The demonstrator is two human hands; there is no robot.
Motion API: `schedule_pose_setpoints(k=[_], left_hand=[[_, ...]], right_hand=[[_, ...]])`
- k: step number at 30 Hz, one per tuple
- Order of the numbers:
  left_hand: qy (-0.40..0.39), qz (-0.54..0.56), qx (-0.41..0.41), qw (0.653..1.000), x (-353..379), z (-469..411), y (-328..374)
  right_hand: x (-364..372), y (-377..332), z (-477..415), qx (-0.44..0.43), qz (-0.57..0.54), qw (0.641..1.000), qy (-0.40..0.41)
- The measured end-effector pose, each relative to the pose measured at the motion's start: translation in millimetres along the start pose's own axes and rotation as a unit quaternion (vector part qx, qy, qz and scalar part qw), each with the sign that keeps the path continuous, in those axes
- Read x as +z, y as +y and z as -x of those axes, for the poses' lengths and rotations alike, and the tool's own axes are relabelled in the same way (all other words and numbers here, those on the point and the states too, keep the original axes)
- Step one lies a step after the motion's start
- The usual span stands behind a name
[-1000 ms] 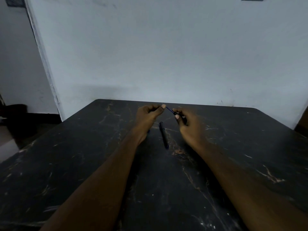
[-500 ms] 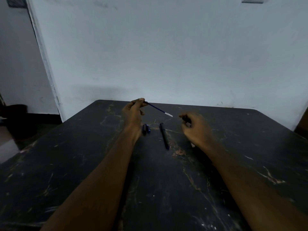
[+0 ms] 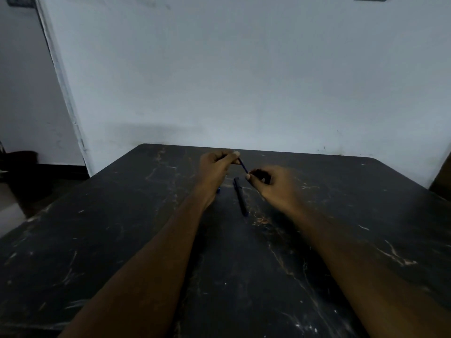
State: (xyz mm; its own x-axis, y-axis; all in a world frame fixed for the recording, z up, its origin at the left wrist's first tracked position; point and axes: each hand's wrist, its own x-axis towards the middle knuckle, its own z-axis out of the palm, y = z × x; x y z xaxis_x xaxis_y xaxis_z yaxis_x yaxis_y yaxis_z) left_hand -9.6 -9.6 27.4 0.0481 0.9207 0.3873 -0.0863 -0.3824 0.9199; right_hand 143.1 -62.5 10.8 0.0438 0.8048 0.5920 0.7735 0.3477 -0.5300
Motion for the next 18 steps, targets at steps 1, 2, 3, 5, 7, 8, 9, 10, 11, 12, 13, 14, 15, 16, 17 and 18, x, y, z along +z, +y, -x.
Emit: schedule_pose_setpoints(k=[1,2,3,5,7,8,9,10,11,12,13,14,15,16,17,18], left_hand=[[-0.003,0.001,0.001,1.0,0.7,0.5,-0.4],[-0.005,-0.003,0.001,1.0,1.6,1.1,-1.0],[-0.007,-0.005,0.0,1.0,2.3,2.1,-1.0],[-0.006,-0.009,-0.001,1.0,3.7,4.2,-1.6],[-0.014,-0.03,0.0,0.999,4.5,4.9,-3.0],[-0.02,-0.047,0.003,0.999,4.9,5.5,-3.8],[-0.024,-0.061,0.008,0.998,5.7,6.4,-4.1],[-0.026,-0.071,0.014,0.997,6.7,7.3,-4.6],[-0.028,-0.082,0.017,0.996,7.6,8.2,-4.8],[-0.032,-0.095,0.019,0.995,8.4,9.0,-4.8],[-0.038,-0.107,0.021,0.993,9.2,10.1,-4.3],[-0.044,-0.117,0.024,0.992,9.9,11.0,-4.3],[-0.048,-0.125,0.028,0.991,10.4,11.8,-4.2],[-0.049,-0.132,0.03,0.99,10.5,12.0,-4.4],[-0.048,-0.138,0.031,0.989,10.7,12.0,-4.7],[-0.047,-0.143,0.032,0.988,11.0,11.9,-5.0]], right_hand=[[-1.7,1.1,-0.6,0.009,0.0,1.0,0.009],[-3.8,3.8,-1.3,0.02,-0.001,1.0,0.021],[-6.5,8.4,-2.3,0.035,-0.005,0.999,0.034],[-13.6,21.2,-4.5,0.072,-0.012,0.995,0.061],[-22.2,35.6,-6.6,0.124,-0.004,0.989,0.078],[-27.1,40.9,-6.2,0.152,0.002,0.985,0.082],[-31.9,46.1,-5.6,0.173,0.011,0.981,0.084],[-36.5,51.1,-4.8,0.186,0.023,0.978,0.087],[-40.1,56.0,-3.8,0.197,0.042,0.976,0.087],[-43.4,60.0,-2.5,0.21,0.068,0.972,0.084],[-45.6,63.1,-1.1,0.224,0.097,0.967,0.079],[-47.4,65.7,0.5,0.239,0.129,0.96,0.069],[-48.8,67.0,2.2,0.254,0.158,0.953,0.056],[-49.8,67.4,3.3,0.269,0.181,0.945,0.045],[-51.1,66.1,4.3,0.28,0.195,0.939,0.04],[-51.9,65.1,4.9,0.287,0.204,0.935,0.037]])
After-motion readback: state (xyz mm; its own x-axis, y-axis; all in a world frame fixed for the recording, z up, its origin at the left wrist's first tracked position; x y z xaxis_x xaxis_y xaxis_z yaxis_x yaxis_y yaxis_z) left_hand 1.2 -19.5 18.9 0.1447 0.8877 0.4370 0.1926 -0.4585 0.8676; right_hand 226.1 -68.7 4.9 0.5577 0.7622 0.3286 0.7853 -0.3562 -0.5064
